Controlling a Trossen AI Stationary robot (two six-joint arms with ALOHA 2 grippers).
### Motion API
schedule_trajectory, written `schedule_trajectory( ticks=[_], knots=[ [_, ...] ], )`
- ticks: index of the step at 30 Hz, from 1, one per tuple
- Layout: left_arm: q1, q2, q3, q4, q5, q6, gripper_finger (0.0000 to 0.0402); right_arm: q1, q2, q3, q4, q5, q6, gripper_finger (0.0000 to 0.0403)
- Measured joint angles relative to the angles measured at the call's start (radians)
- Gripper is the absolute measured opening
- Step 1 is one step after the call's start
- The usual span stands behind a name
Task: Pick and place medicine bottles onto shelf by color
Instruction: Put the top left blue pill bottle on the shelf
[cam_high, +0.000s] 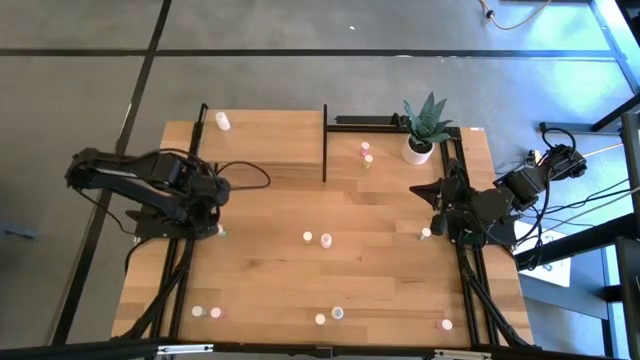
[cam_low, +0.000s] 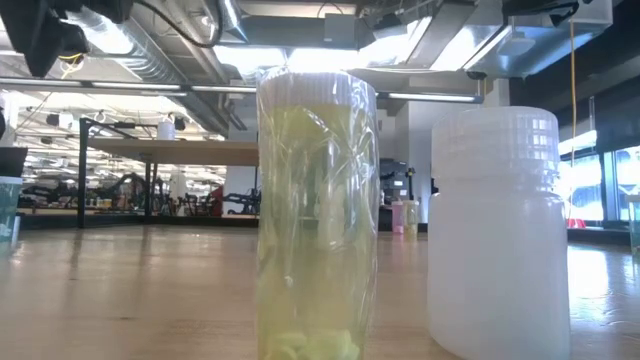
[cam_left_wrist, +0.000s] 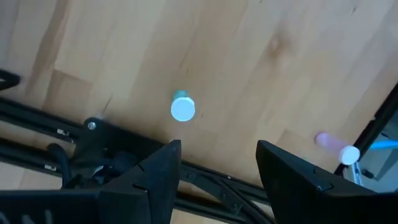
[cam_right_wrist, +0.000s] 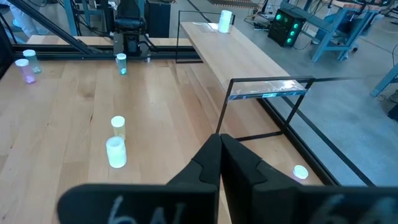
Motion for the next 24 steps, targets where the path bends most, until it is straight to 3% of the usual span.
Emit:
schedule_trajectory(
  ticks=[11, 18, 24],
  knots=[
    [-0.037, 0.001, -0.092, 0.197, 0.009, -0.036, 0.0201, 0.000, 0.000, 0.000, 0.001, 0.000, 0.001, 0.0012],
    [-0.067, 0.001, -0.160, 0.203, 0.010, -0.072, 0.0201, 0.000, 0.000, 0.000, 0.002, -0.015, 0.031, 0.0012],
    [-0.072, 0.001, -0.204, 0.204, 0.009, -0.074, 0.0201, 0.000, 0.001, 0.000, 0.007, -0.192, 0.001, 0.0012]
  ],
)
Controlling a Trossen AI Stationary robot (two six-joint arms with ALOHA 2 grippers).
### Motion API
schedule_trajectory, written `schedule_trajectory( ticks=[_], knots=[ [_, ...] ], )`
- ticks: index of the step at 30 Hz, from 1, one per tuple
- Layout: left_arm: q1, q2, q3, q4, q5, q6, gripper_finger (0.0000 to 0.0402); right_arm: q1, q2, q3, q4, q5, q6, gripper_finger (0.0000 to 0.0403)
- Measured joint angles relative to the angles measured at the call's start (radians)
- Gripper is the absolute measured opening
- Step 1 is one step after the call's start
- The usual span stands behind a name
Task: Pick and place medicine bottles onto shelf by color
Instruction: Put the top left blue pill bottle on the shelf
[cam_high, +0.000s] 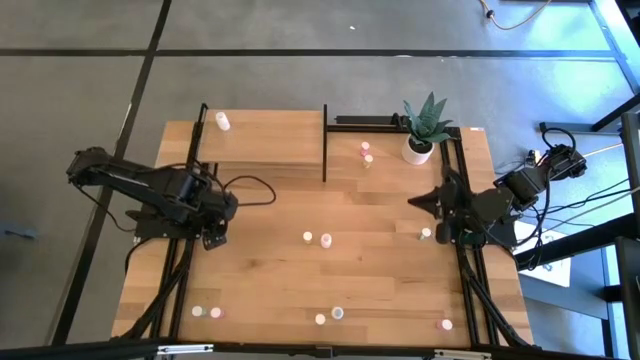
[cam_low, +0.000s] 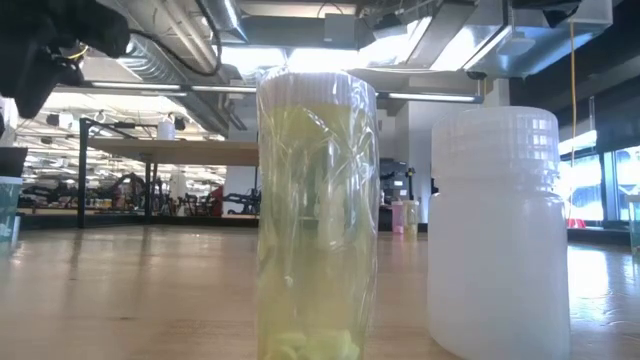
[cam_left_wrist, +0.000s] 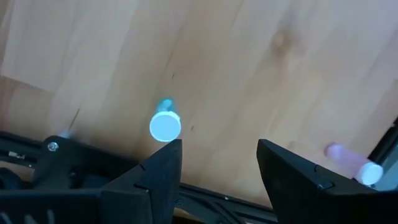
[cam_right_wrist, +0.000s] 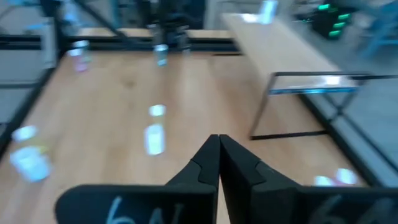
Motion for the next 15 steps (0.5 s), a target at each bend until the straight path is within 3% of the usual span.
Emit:
schedule_trajectory(
  ticks=[7, 15],
  knots=[
    [0.018, 0.000, -0.055, -0.001, -0.007, -0.205, 0.0201, 0.000, 0.000, 0.000, 0.004, -0.164, -0.001, 0.0012],
    [0.017, 0.001, -0.131, 0.078, -0.009, -0.317, 0.0201, 0.000, 0.000, 0.000, 0.018, -0.175, -0.005, 0.0012]
  ],
)
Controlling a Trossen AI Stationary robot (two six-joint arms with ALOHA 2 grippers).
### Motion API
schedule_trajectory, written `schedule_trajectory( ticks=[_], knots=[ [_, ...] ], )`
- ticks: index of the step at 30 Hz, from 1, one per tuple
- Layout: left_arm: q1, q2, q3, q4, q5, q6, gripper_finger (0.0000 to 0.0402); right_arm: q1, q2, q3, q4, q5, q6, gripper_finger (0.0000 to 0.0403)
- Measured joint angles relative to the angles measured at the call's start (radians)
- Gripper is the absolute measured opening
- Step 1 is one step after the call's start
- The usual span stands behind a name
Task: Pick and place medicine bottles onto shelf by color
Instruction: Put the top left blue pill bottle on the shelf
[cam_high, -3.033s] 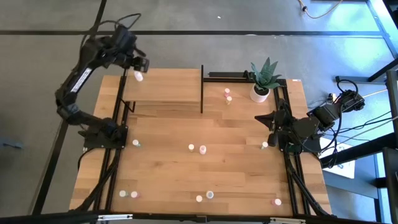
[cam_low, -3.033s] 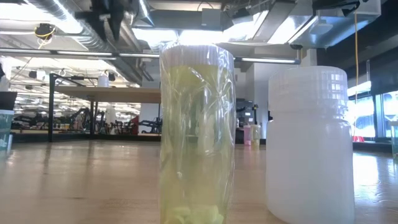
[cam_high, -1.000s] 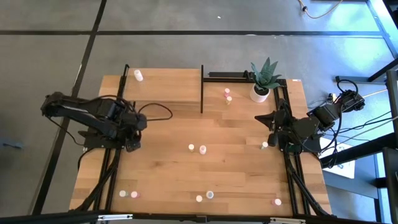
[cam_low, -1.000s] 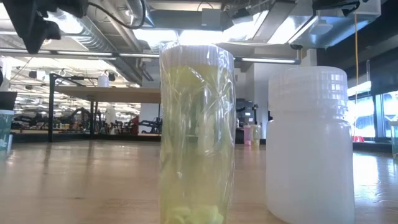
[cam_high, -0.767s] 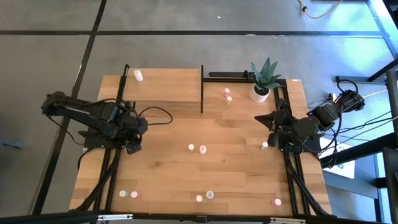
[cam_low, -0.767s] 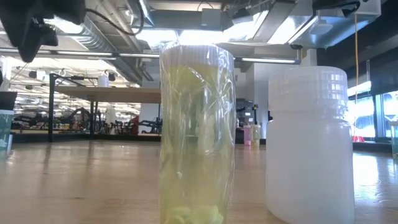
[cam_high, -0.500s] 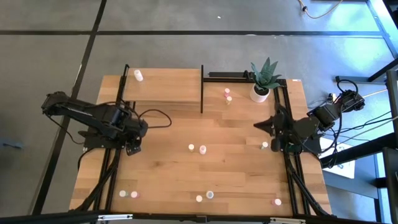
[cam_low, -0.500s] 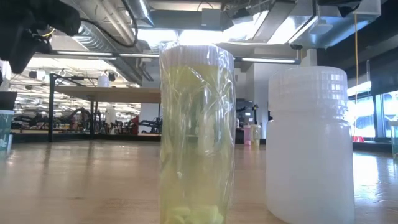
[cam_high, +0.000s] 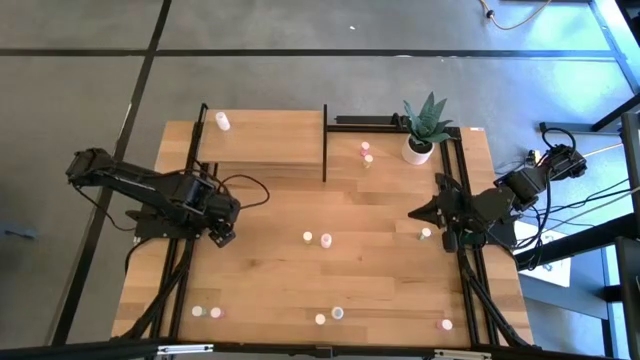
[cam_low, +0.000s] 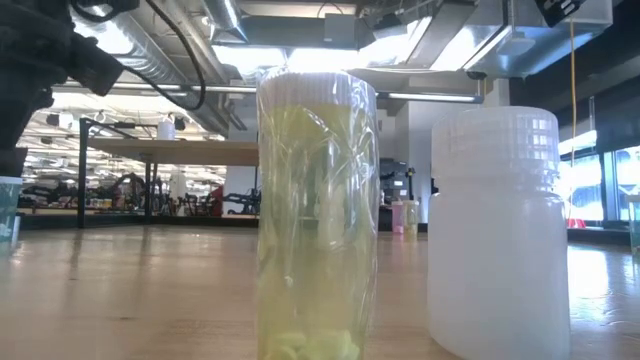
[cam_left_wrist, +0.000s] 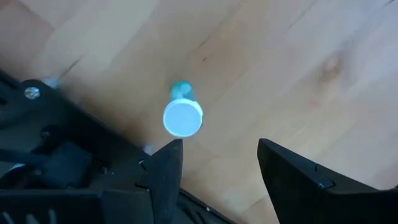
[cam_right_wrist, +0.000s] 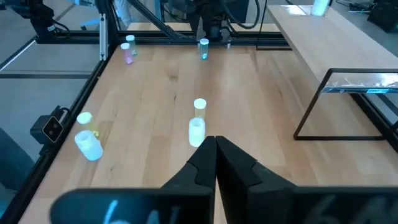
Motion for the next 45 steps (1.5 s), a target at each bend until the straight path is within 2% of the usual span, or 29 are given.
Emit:
schedule_trajectory(
  ticks=[9, 14, 22, 27, 39, 45],
  knots=[
    [0.001, 0.002, -0.013, 0.001, -0.113, -0.004, 0.0201, 0.000, -0.001, 0.000, 0.021, 0.001, 0.001, 0.0012],
    [0.001, 0.002, -0.013, 0.002, -0.134, 0.011, 0.0201, 0.000, -0.001, 0.000, 0.025, 0.001, -0.008, 0.0012],
    [0.001, 0.002, -0.019, 0.009, -0.130, 0.113, 0.0201, 0.000, -0.001, 0.000, 0.024, 0.001, -0.008, 0.0012],
    [0.000, 0.003, -0.074, 0.062, -0.052, 0.112, 0.0201, 0.000, -0.001, 0.000, 0.024, 0.001, -0.019, 0.0012],
    [0.001, 0.006, -0.077, 0.066, -0.091, 0.083, 0.0201, 0.000, -0.001, 0.000, 0.028, 0.001, -0.018, 0.0012],
    [0.001, 0.063, -0.078, 0.066, -0.102, 0.086, 0.0201, 0.000, 0.000, 0.000, 0.028, 0.001, -0.018, 0.0012]
  ],
)
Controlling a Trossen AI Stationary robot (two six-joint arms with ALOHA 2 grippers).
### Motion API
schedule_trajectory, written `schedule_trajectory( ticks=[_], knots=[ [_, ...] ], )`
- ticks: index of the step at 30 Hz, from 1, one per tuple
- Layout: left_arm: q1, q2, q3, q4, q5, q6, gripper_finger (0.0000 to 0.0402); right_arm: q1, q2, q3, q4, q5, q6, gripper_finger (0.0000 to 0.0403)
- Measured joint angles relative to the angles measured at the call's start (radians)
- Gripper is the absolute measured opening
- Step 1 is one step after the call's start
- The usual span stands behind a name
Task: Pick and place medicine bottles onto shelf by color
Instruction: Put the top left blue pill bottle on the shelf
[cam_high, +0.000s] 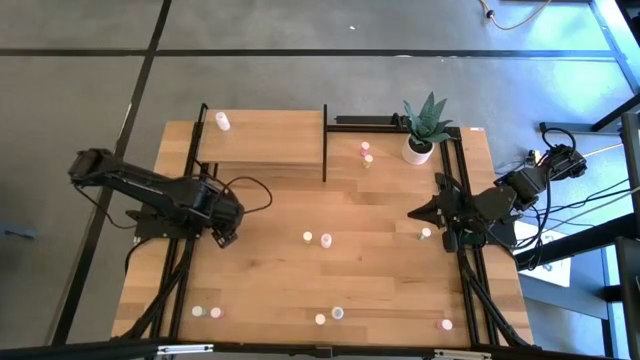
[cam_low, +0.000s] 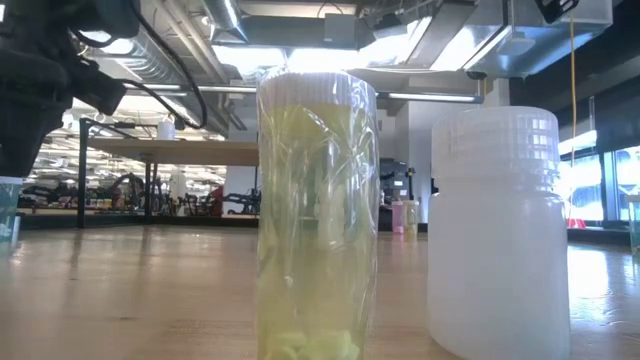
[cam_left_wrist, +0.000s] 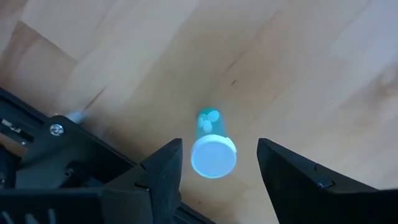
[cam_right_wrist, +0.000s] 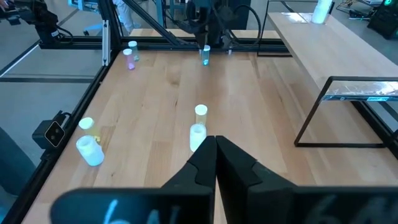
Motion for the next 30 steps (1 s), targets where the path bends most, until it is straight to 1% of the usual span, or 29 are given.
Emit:
schedule_trajectory(
  ticks=[5, 14, 25, 30],
  knots=[
    [0.000, 0.050, 0.000, 0.000, -0.016, 0.001, 0.0201, 0.000, 0.000, 0.000, 0.000, 0.000, 0.000, 0.0012],
    [0.000, 0.105, 0.000, 0.001, 0.013, -0.007, 0.0201, 0.000, 0.000, 0.000, 0.000, 0.000, 0.000, 0.0012],
    [0.000, 0.111, 0.000, 0.015, 0.015, -0.008, 0.0200, 0.000, 0.000, 0.000, 0.000, 0.000, 0.001, 0.0012],
    [0.000, 0.111, 0.000, 0.015, 0.015, -0.008, 0.0182, 0.000, 0.000, 0.000, 0.000, 0.000, 0.000, 0.0012]
  ],
)
